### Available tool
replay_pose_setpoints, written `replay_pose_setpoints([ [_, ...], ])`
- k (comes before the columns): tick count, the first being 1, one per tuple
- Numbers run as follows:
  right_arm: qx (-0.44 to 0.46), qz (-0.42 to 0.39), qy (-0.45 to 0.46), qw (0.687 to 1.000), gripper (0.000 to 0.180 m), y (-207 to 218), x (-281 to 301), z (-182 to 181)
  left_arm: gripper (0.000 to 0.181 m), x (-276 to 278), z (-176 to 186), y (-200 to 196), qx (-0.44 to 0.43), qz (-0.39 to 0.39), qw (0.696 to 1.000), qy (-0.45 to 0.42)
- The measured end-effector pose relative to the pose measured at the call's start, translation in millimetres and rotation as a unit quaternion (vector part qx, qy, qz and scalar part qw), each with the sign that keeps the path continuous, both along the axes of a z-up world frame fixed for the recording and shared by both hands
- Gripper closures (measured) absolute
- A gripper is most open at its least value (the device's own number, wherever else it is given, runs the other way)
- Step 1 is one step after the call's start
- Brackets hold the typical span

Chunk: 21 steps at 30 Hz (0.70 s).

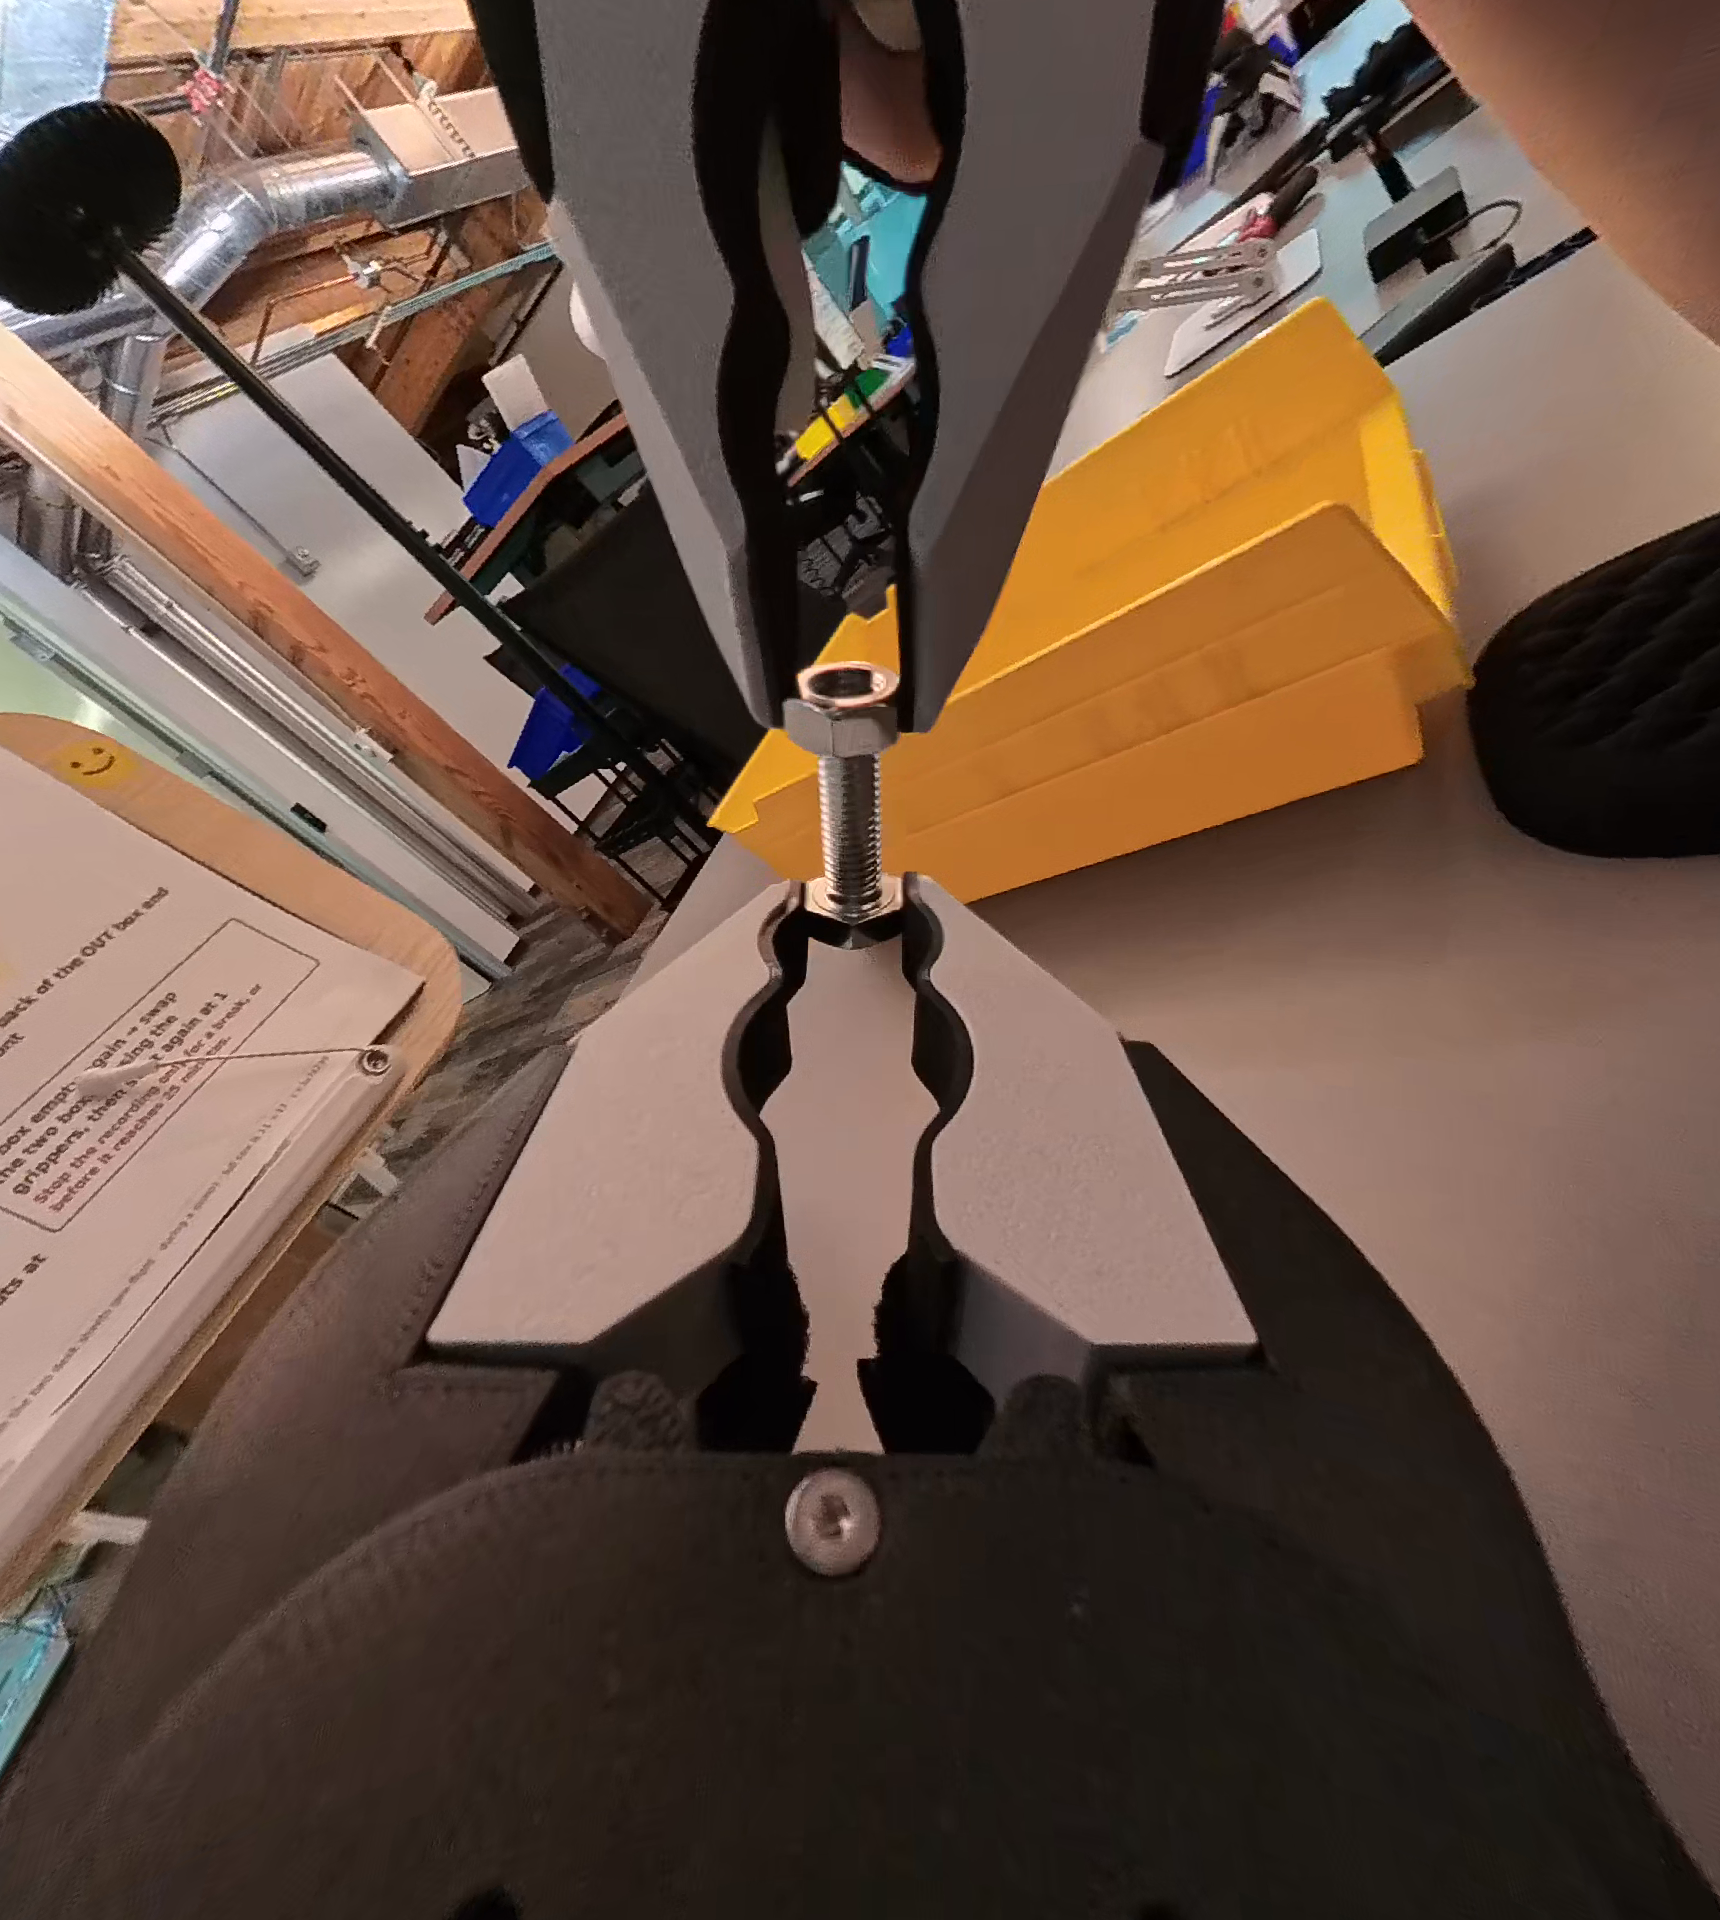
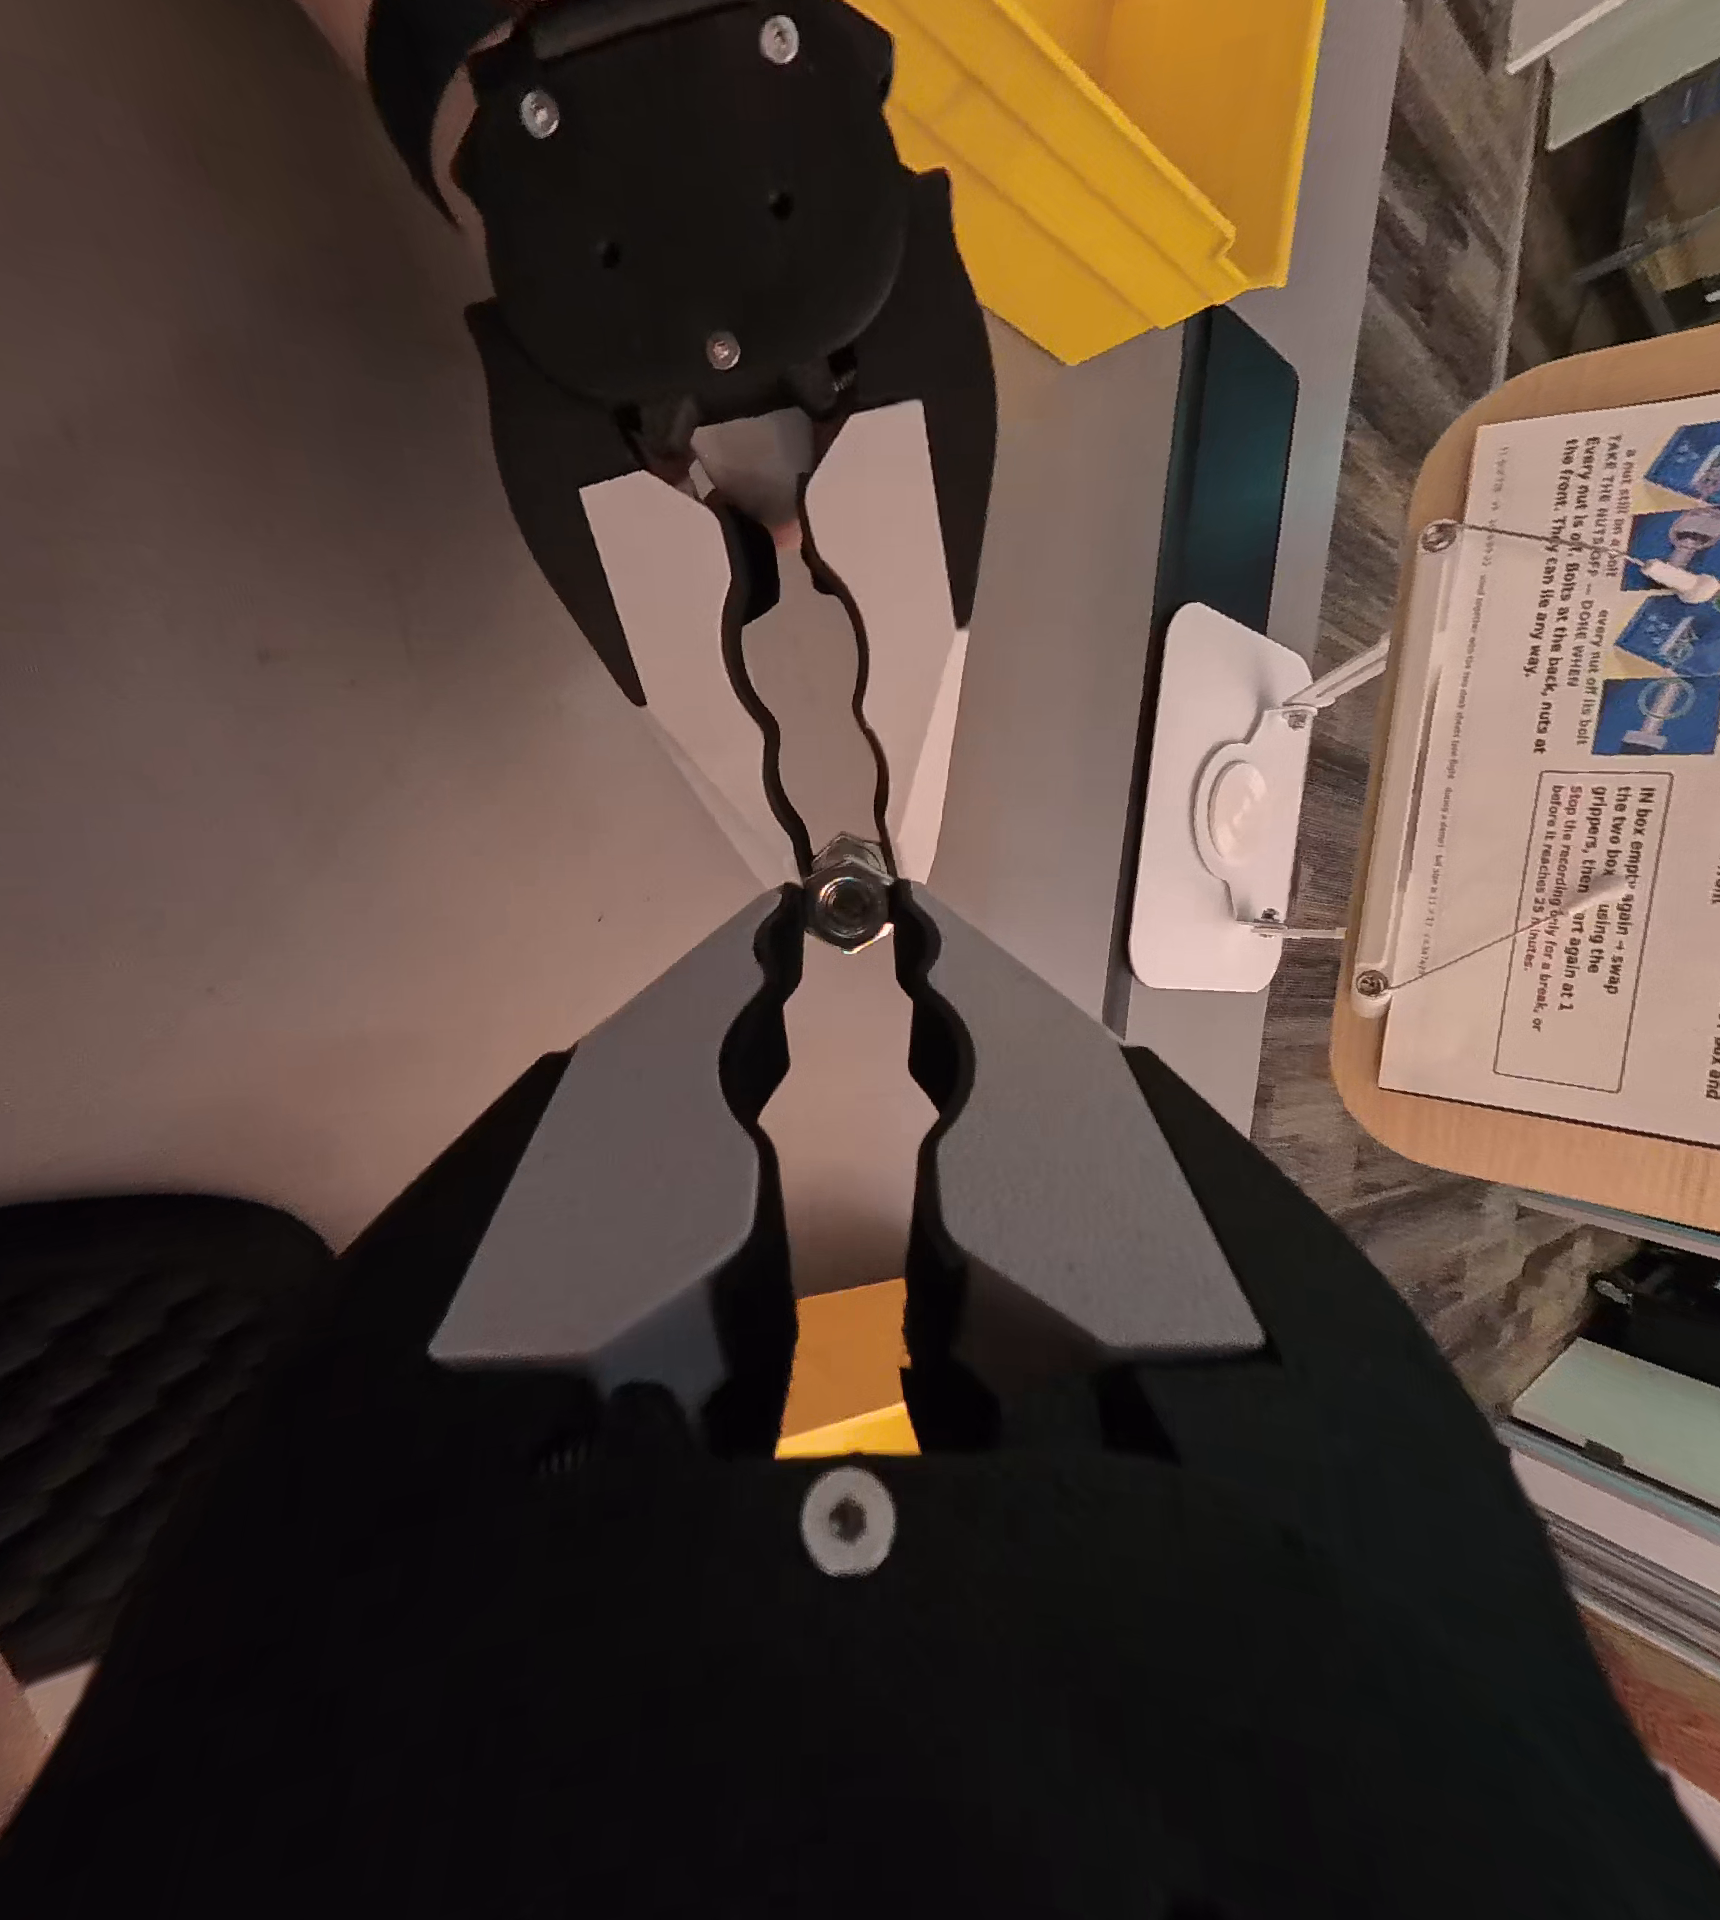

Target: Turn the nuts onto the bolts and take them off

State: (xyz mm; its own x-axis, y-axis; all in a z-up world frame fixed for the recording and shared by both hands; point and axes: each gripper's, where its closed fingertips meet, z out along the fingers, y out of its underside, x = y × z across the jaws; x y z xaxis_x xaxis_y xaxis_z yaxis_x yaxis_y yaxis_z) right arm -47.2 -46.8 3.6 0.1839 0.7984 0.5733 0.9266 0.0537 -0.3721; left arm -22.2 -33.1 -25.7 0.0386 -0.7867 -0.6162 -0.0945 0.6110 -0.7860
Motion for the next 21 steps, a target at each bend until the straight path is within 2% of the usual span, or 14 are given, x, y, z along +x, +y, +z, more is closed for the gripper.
replay_pose_setpoints([
  [7, 0.013, -0.06, 0.086, 0.994, 0.164, 23, -6, 20, 0.165, -6, 17, 22, -0.025, 0.054, 0.998, -0.021],
  [12, -0.015, -0.103, 0.157, 0.982, 0.164, 36, -7, 26, 0.165, -11, 25, 39, 0.007, 0.111, 0.994, -0.018],
  [21, -0.05, -0.187, 0.299, 0.934, 0.164, 58, -11, 42, 0.165, -23, 40, 64, 0.036, 0.205, 0.978, -0.002],
])
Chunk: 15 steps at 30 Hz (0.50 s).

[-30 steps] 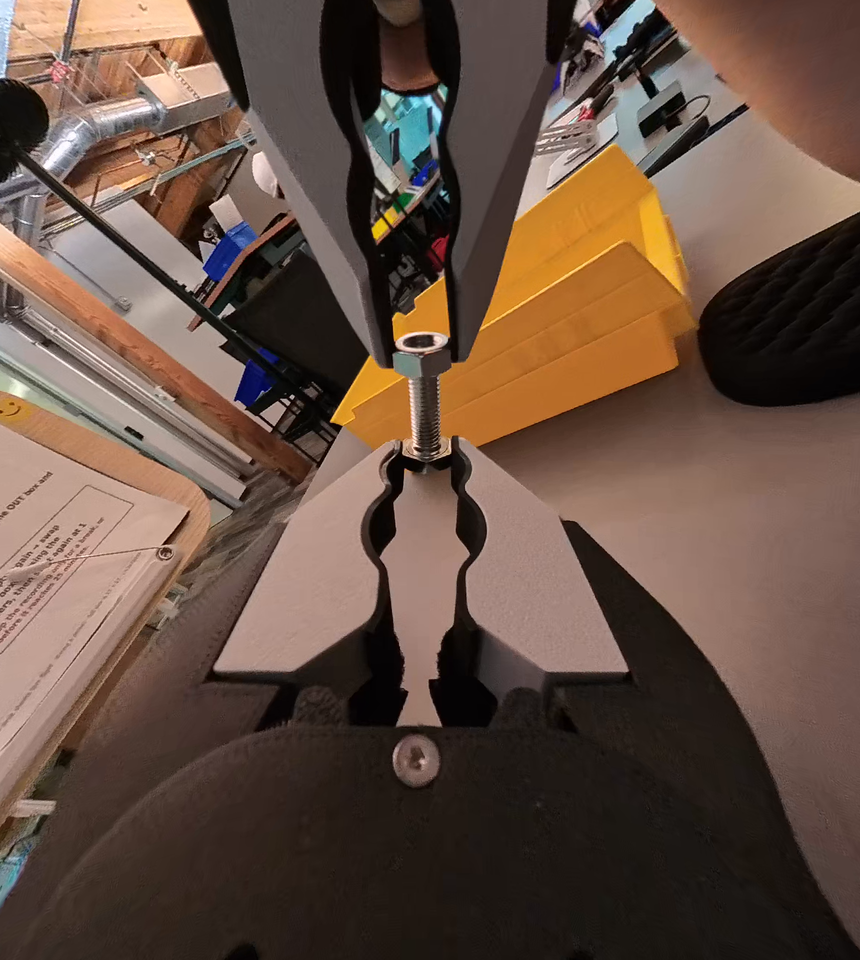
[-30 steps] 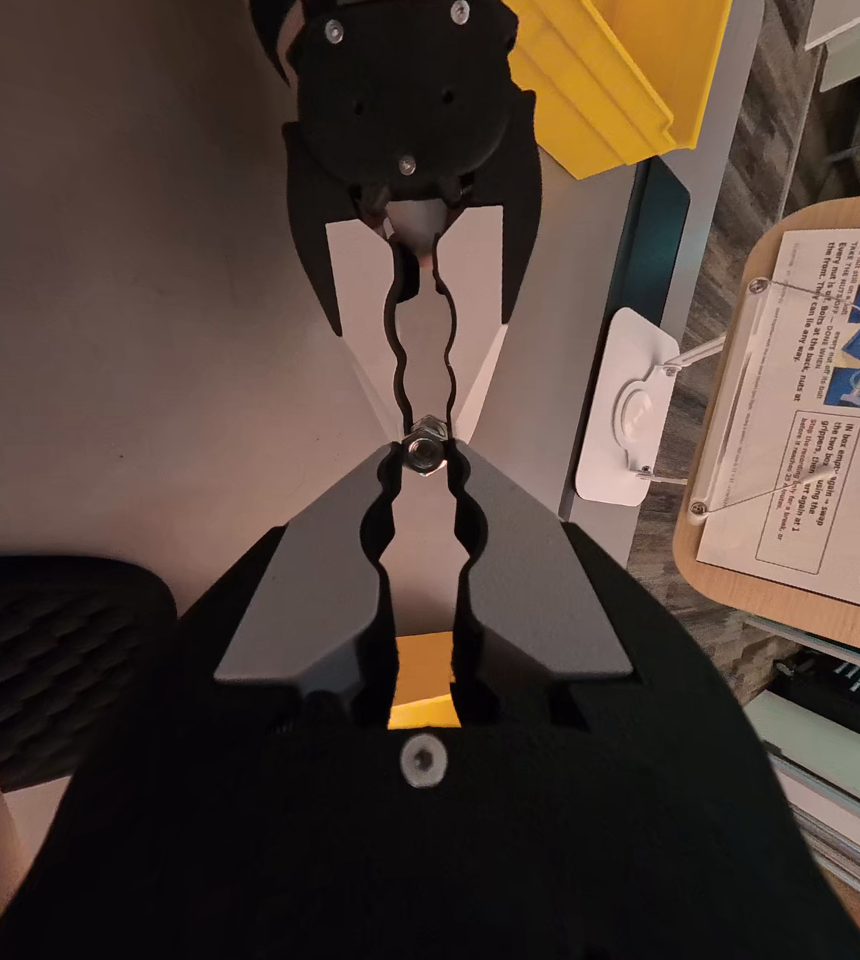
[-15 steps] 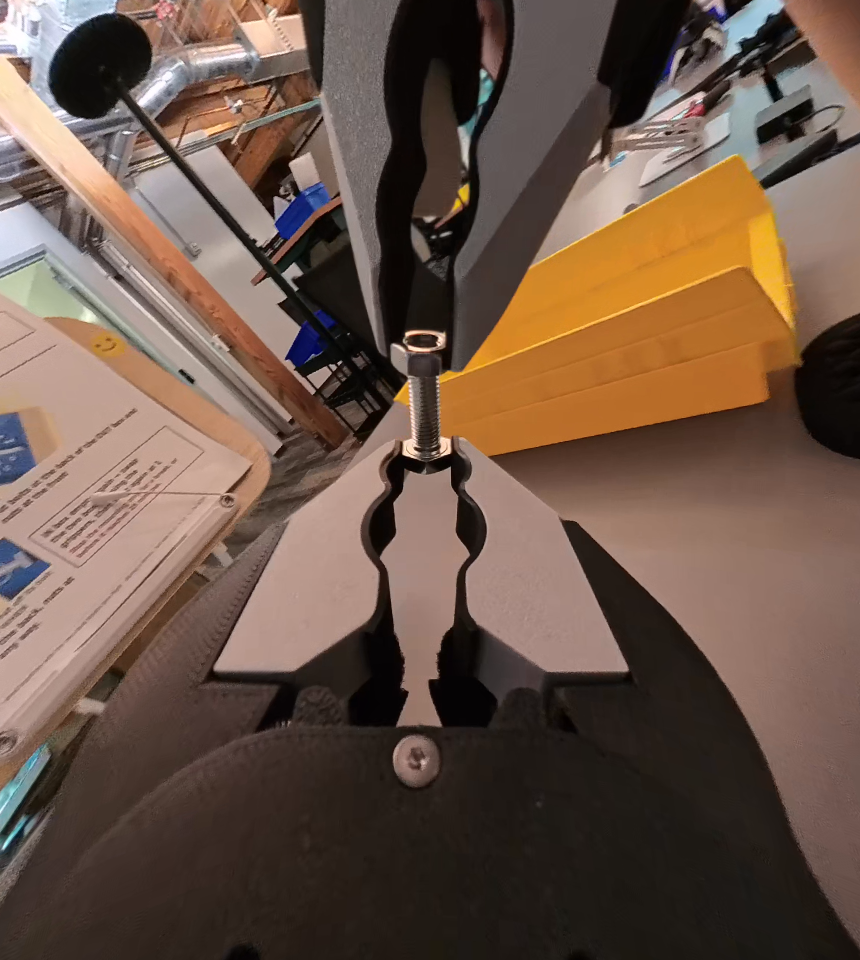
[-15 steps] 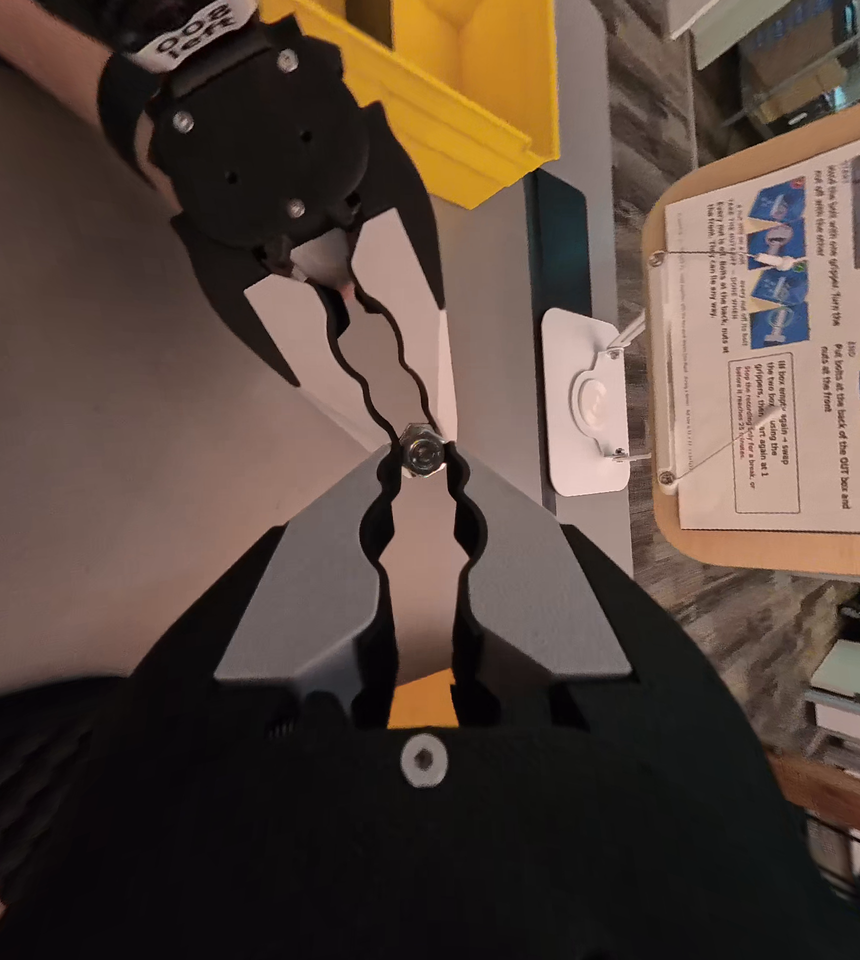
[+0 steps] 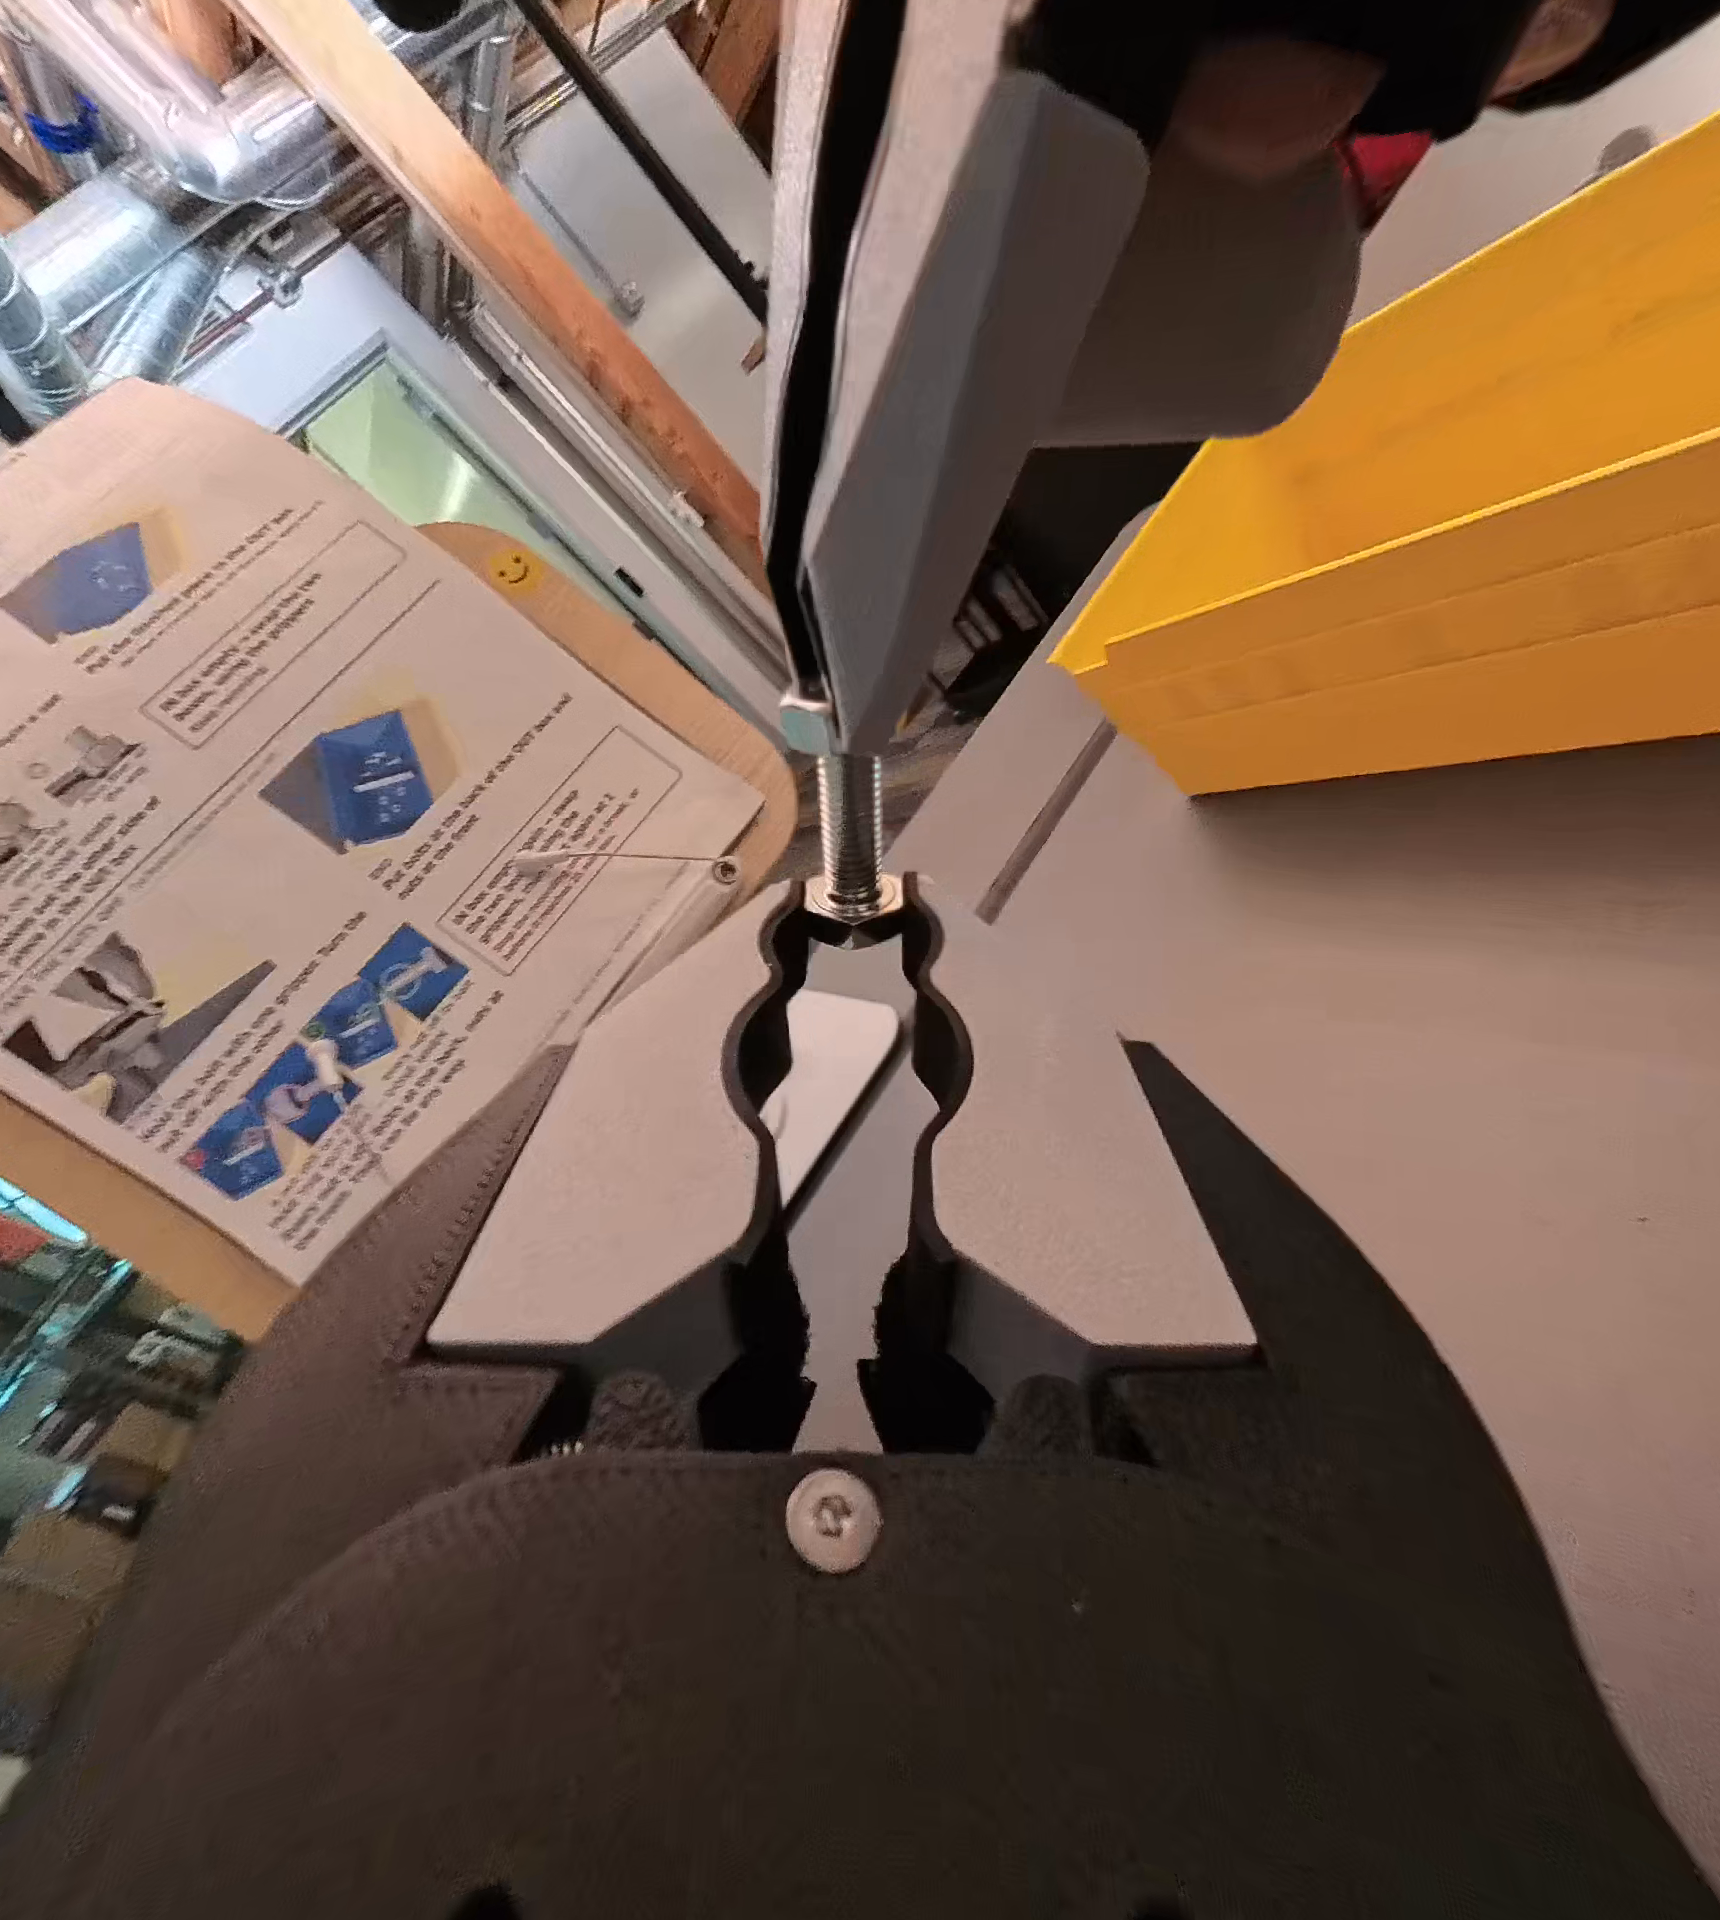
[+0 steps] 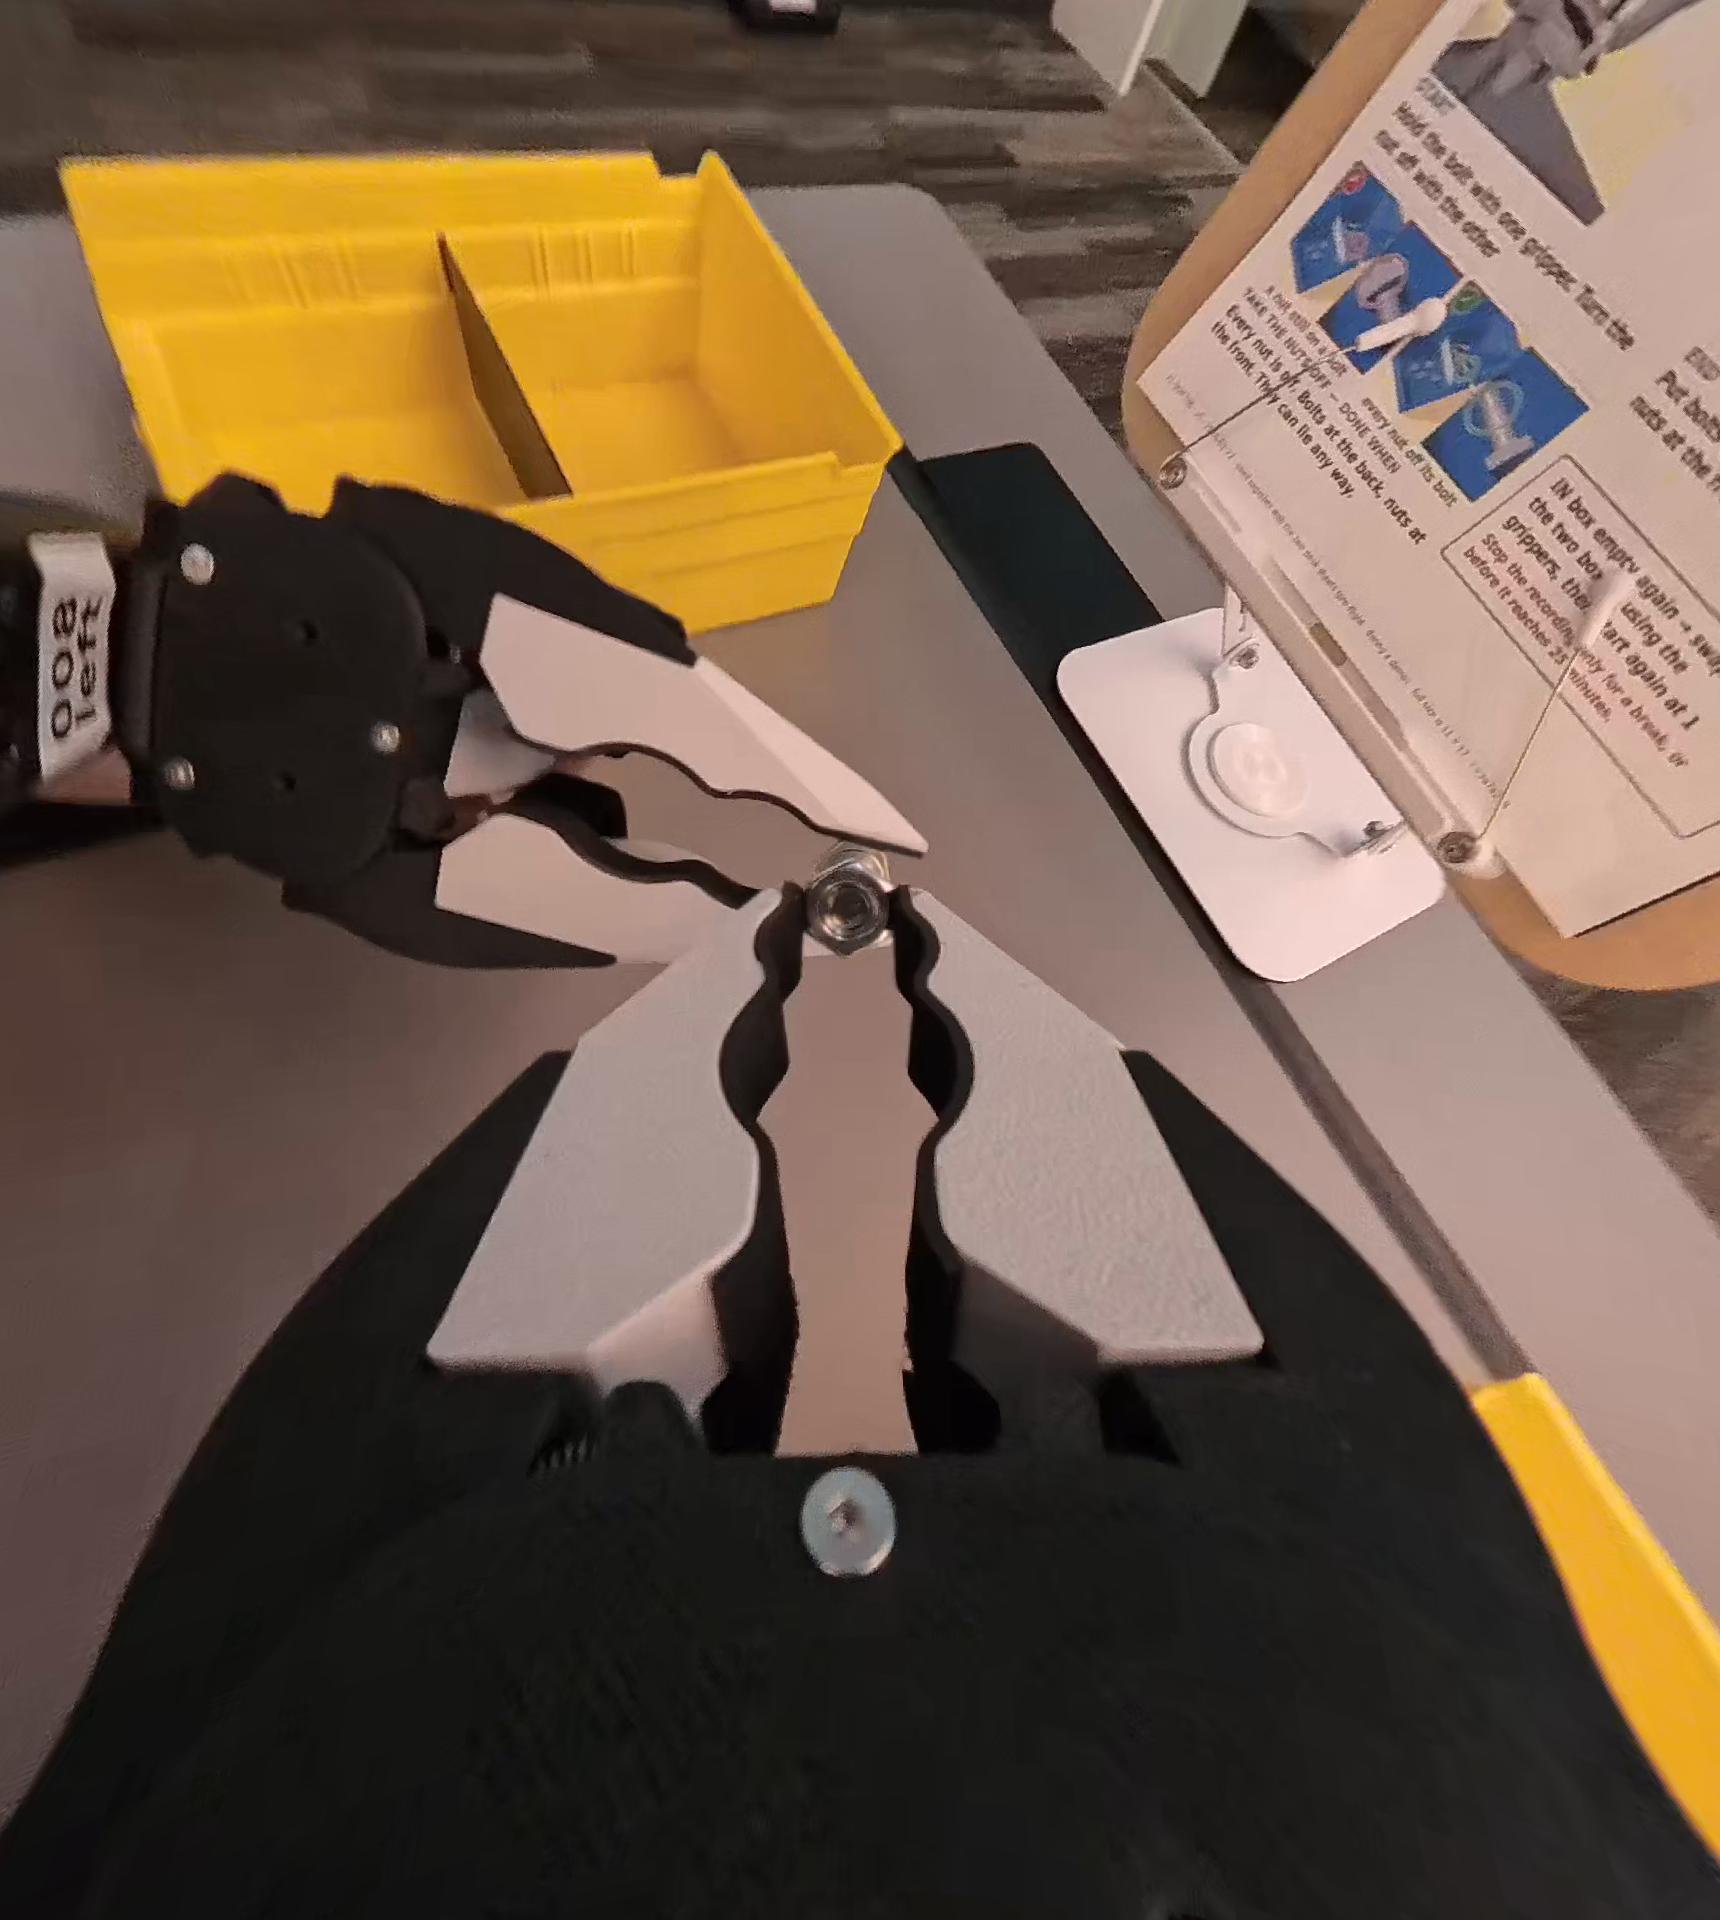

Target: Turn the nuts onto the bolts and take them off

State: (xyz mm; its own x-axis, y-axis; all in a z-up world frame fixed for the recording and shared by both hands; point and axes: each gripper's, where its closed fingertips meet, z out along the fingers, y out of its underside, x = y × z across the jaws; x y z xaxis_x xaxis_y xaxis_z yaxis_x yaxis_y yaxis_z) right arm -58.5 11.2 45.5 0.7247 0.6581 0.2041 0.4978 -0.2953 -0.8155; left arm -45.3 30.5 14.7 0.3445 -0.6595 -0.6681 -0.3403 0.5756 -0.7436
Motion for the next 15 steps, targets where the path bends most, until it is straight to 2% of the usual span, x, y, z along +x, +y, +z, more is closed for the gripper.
replay_pose_setpoints([
  [6, -0.016, -0.041, 0.078, 0.996, 0.164, 9, -2, 7, 0.165, -7, 8, 10, 0.009, 0.039, 0.999, 0.013],
  [10, -0.015, -0.06, 0.082, 0.995, 0.164, 14, -3, 6, 0.165, -8, 6, 14, -0.004, 0.043, 0.999, 0.02],
  [15, -0.025, -0.055, 0.078, 0.995, 0.164, 12, 0, 4, 0.165, -4, 2, 10, -0.065, 0.009, 0.998, 0.009],
])
